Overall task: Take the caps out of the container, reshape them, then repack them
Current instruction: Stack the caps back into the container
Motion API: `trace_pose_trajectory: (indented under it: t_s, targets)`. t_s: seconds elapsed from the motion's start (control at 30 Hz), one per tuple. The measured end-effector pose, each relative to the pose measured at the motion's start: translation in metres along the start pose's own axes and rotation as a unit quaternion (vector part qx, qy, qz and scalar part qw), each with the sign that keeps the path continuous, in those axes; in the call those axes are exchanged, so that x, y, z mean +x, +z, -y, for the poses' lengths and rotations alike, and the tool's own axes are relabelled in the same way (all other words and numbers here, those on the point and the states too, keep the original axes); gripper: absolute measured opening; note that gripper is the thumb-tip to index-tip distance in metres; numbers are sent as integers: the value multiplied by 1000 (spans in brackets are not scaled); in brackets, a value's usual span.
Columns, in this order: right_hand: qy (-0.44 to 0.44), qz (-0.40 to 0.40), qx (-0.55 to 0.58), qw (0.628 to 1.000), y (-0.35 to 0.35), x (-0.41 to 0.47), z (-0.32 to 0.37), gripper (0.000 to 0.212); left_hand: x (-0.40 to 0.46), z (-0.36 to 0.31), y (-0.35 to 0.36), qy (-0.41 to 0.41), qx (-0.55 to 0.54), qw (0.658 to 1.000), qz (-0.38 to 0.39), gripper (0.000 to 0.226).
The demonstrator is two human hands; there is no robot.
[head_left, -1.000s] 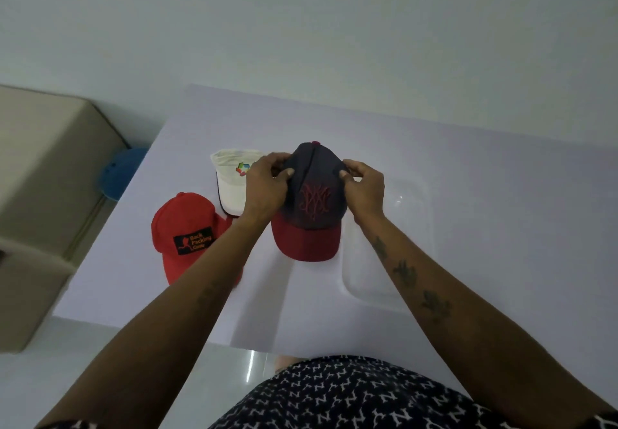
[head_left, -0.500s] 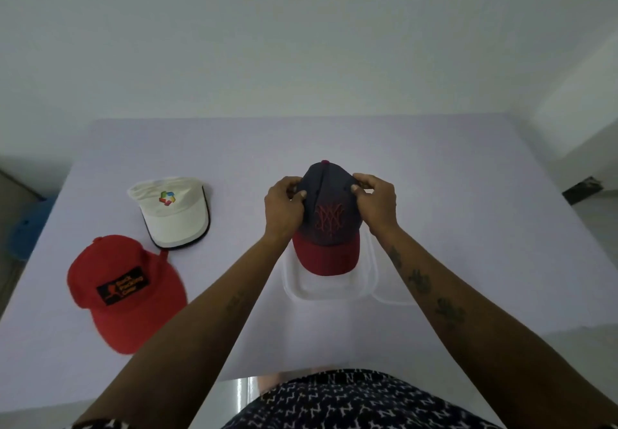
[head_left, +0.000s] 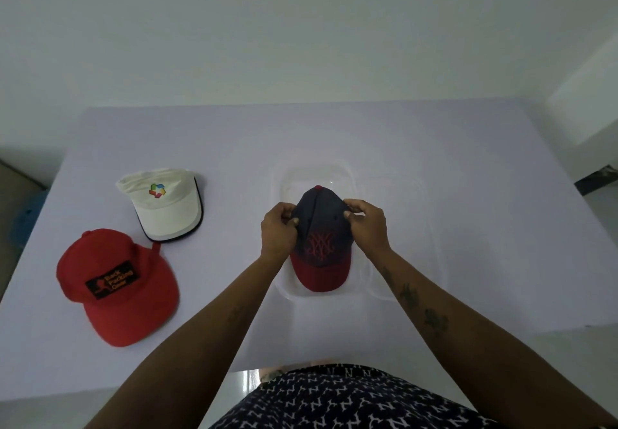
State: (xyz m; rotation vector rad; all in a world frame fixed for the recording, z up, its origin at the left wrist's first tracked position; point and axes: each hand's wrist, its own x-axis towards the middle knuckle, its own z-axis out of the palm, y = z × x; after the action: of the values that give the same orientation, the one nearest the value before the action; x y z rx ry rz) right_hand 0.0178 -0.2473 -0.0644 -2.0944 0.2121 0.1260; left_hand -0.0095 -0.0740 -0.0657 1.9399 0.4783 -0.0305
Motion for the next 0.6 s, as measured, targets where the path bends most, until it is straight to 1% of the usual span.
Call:
trace_pose_trajectory:
  t_s: [0.1,0.3,0.6]
  targets:
    - [-12,7,-22,1000,2,0,-1,29,-1,1,-1,10,14,1000,7,23]
    - [-21,8,-107,994,8,-5,-5,25,-2,5,-1,18,56,998,36,25]
    - [1,24,-154,988,11,-2,-6,27,1,1,3,20,90,995,43,29]
